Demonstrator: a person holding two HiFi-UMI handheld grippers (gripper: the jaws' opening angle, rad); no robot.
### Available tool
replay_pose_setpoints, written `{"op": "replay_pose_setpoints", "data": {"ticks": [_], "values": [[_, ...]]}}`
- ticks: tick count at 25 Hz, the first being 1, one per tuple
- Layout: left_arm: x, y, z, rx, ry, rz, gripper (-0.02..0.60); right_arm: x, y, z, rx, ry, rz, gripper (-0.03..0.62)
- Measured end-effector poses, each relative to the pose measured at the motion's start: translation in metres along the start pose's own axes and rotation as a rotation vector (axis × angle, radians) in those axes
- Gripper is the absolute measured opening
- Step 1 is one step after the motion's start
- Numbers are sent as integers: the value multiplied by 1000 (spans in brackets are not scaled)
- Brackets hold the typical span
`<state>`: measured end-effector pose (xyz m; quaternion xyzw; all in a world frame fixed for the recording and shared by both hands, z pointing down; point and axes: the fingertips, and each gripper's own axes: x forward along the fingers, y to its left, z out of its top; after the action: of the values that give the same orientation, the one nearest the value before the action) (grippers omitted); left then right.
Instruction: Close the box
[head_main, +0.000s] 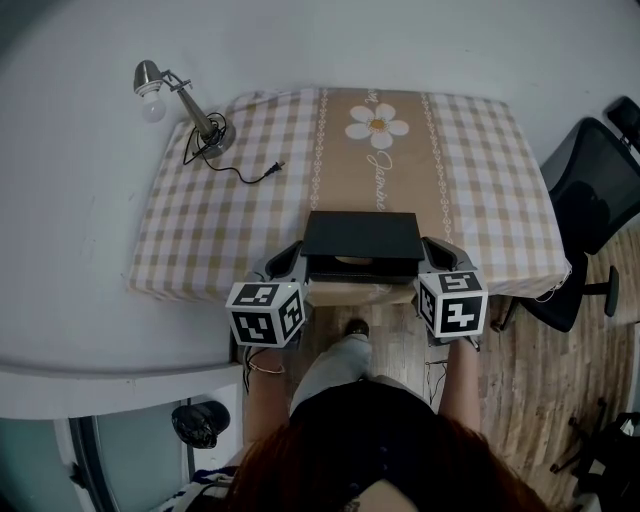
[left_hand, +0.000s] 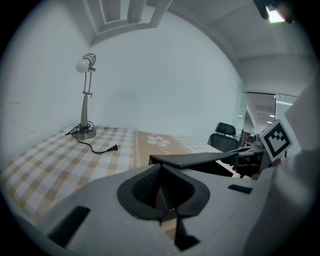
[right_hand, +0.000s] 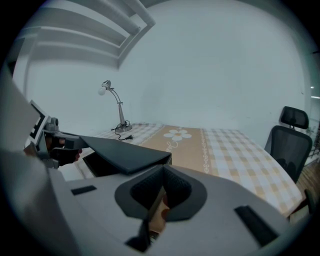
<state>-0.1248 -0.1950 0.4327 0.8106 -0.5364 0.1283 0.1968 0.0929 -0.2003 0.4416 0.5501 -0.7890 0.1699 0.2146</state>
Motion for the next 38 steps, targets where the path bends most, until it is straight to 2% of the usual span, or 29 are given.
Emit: {"op": "replay_pose_setpoints", "data": {"ticks": [38], "values": [[-26,-12,-23,1,12,14,29,-30,20,-22,-43,15,33,18]]}}
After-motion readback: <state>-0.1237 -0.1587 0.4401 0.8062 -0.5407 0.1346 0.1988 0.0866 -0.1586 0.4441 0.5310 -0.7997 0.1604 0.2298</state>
